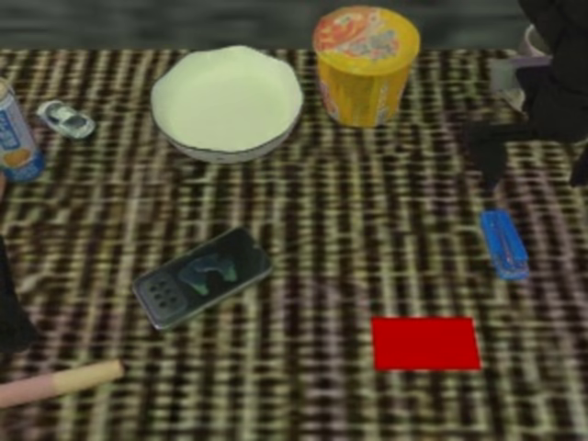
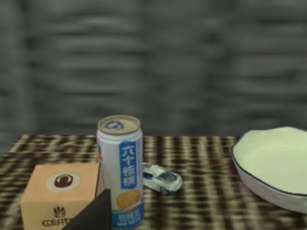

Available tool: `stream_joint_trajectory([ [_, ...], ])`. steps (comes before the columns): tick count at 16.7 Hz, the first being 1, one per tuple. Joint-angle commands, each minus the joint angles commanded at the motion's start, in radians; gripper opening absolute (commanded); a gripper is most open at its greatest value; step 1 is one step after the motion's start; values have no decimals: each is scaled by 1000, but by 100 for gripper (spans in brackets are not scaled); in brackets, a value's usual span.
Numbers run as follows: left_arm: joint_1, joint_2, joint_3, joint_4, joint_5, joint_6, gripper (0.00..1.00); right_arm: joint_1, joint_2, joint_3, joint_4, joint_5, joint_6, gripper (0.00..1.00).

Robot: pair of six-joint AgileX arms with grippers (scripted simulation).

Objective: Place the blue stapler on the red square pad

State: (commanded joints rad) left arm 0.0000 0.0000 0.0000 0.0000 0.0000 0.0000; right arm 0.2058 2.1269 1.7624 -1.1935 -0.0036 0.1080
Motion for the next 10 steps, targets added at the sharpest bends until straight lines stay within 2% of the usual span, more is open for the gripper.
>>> stream_joint_trajectory([
  [7, 0, 0, 0, 0, 0, 0, 100, -3, 20, 14, -6, -1, 0, 100],
  [10, 0, 0, 0, 0, 0, 0, 100, 1, 44, -36, 64, -1, 0, 100],
])
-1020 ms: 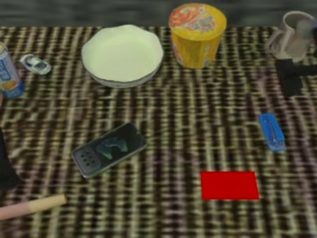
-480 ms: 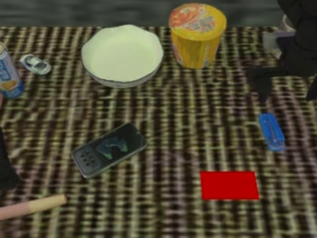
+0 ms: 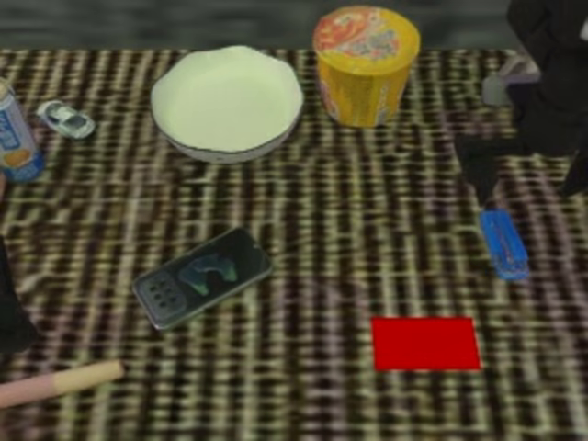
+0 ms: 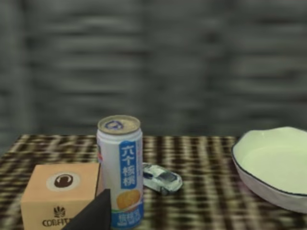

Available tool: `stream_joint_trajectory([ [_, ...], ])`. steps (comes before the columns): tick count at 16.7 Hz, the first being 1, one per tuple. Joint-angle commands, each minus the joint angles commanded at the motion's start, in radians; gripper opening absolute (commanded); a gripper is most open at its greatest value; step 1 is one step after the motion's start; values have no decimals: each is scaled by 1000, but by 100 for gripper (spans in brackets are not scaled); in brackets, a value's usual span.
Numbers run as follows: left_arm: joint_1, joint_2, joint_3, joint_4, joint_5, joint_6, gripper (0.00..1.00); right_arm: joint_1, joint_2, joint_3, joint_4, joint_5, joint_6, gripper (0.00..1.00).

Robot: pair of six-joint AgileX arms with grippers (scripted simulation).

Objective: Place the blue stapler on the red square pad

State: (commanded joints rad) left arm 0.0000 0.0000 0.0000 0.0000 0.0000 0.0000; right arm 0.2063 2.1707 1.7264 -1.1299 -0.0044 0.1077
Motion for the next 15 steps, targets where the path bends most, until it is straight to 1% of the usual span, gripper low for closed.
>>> stream_joint_trajectory([
  [4, 0, 0, 0, 0, 0, 0, 100, 3, 61, -109, 183, 1, 4, 100],
  [6, 0, 0, 0, 0, 0, 0, 100, 5, 85, -151, 245, 1, 6, 100],
  [11, 0, 0, 0, 0, 0, 0, 100, 5, 94, -166, 264, 1, 7, 100],
  [15, 0, 0, 0, 0, 0, 0, 100, 5, 94, -166, 264, 1, 7, 70],
])
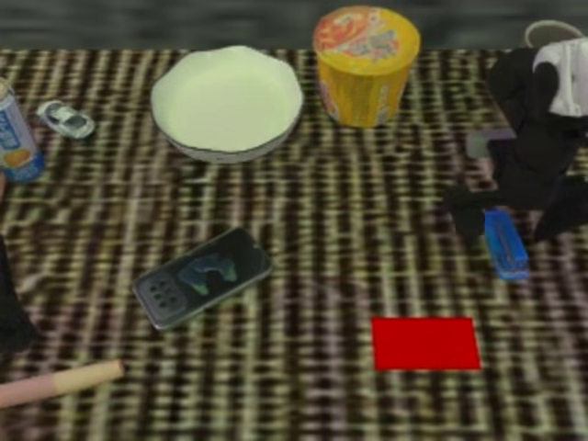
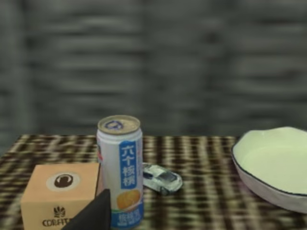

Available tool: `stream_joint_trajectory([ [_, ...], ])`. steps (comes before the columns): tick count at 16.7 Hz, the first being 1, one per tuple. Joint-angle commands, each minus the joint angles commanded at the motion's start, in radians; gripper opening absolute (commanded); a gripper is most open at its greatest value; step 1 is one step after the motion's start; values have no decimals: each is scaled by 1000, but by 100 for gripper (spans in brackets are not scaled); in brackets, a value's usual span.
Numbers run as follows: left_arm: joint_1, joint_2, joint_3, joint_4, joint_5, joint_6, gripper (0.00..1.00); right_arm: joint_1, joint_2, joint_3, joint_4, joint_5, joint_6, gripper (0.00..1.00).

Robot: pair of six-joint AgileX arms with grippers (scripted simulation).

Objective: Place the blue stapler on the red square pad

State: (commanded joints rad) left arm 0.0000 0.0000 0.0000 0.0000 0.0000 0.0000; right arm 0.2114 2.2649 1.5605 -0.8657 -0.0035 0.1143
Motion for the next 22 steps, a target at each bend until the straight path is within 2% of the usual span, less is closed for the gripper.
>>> stream_joint_trajectory([
  [9, 0, 0, 0, 0, 0, 0, 100, 0, 0, 0, 0, 0, 0, 2],
  [19, 0, 0, 0, 0, 0, 0, 100, -3, -2, 3, -3, 0, 1, 0],
  [22, 0, 0, 0, 0, 0, 0, 100, -3, -23, 58, -75, 0, 3, 0],
])
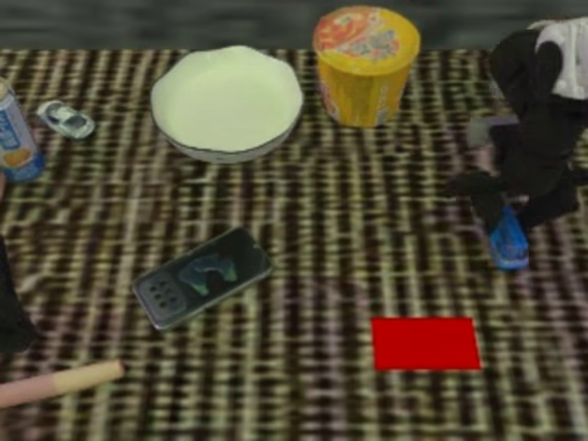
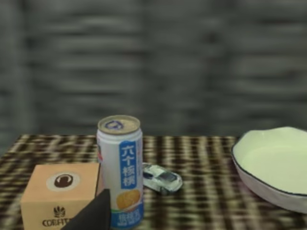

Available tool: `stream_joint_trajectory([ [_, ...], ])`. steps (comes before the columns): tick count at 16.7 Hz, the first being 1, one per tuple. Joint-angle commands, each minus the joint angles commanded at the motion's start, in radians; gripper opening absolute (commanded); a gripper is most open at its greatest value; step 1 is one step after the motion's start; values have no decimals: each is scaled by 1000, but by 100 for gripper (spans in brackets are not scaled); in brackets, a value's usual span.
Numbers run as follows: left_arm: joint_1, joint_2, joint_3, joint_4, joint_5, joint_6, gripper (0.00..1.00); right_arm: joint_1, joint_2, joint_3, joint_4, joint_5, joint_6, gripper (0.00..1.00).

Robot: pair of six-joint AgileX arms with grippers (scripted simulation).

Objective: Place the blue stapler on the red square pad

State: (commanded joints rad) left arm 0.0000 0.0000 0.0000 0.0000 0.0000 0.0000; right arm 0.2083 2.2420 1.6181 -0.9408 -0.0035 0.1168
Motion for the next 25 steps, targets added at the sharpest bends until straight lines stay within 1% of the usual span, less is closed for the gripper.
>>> stream_joint_trajectory([
  [4, 0, 0, 0, 0, 0, 0, 100, 4, -58, 111, -191, -1, -3, 0],
  [6, 0, 0, 0, 0, 0, 0, 100, 6, -85, 152, -248, -1, -5, 0],
  [12, 0, 0, 0, 0, 0, 0, 100, 3, -93, 161, -262, -1, -7, 0],
  [14, 0, 0, 0, 0, 0, 0, 100, 17, -100, 156, -263, -1, -40, 0],
  [16, 0, 0, 0, 0, 0, 0, 100, 46, -116, 141, -265, -1, -116, 0],
  [19, 0, 0, 0, 0, 0, 0, 100, 107, -158, 95, -269, -2, -292, 0],
  [25, 0, 0, 0, 0, 0, 0, 100, 268, -272, -37, -275, -4, -780, 0],
])
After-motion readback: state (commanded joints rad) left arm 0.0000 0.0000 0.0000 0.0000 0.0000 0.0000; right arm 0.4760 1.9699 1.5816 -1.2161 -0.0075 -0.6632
